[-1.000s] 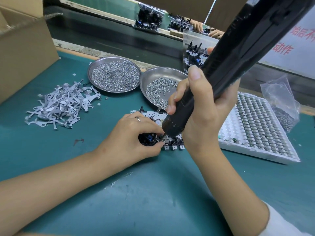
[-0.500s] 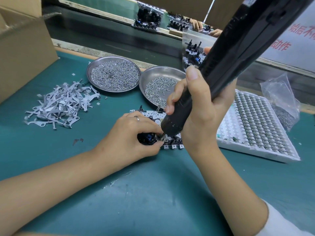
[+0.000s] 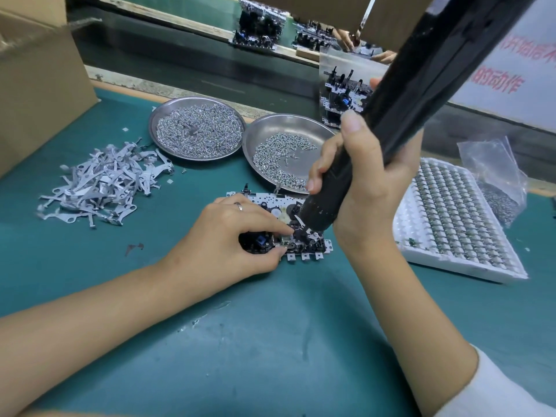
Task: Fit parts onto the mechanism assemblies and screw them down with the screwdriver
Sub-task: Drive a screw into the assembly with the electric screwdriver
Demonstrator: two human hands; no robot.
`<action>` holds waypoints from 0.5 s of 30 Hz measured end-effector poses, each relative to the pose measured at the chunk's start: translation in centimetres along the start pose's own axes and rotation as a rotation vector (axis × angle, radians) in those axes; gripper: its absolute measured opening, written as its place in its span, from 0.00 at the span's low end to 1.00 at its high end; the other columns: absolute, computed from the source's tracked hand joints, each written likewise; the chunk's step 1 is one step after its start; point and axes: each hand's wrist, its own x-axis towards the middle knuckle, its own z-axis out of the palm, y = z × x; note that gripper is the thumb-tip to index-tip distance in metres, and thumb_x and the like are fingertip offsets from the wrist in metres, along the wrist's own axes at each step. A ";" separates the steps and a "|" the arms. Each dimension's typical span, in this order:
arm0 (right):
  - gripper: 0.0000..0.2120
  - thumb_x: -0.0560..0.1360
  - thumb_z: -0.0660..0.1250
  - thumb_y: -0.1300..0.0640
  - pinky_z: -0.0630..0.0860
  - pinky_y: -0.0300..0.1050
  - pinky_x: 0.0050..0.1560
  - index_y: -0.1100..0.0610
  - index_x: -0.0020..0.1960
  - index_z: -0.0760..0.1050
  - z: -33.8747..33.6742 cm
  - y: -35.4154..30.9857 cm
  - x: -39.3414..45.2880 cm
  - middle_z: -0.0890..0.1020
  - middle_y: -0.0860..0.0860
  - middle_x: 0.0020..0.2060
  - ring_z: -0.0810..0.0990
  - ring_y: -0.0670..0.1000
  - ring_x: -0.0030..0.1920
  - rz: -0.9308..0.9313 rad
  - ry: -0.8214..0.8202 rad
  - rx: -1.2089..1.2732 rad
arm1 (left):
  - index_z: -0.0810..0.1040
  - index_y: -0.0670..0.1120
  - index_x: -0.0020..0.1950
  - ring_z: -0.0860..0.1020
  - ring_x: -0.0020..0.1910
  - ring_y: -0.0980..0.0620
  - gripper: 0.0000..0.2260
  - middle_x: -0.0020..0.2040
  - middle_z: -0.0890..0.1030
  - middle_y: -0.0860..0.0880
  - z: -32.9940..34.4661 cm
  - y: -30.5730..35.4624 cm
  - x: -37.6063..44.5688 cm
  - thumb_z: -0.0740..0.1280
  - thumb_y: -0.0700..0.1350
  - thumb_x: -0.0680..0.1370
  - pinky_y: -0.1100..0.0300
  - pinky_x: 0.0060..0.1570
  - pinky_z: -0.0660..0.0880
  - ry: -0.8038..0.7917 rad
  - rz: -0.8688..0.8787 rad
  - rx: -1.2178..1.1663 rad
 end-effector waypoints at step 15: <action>0.09 0.76 0.60 0.61 0.69 0.36 0.44 0.55 0.55 0.66 -3.3 0.2 -1.9 0.70 0.49 0.40 0.71 0.44 0.41 -0.394 0.232 -0.431 | 0.82 0.49 0.54 0.78 0.44 0.57 0.12 0.43 0.82 0.56 -0.4 0.0 0.1 0.70 0.47 0.71 0.64 0.52 0.73 0.076 0.008 -0.063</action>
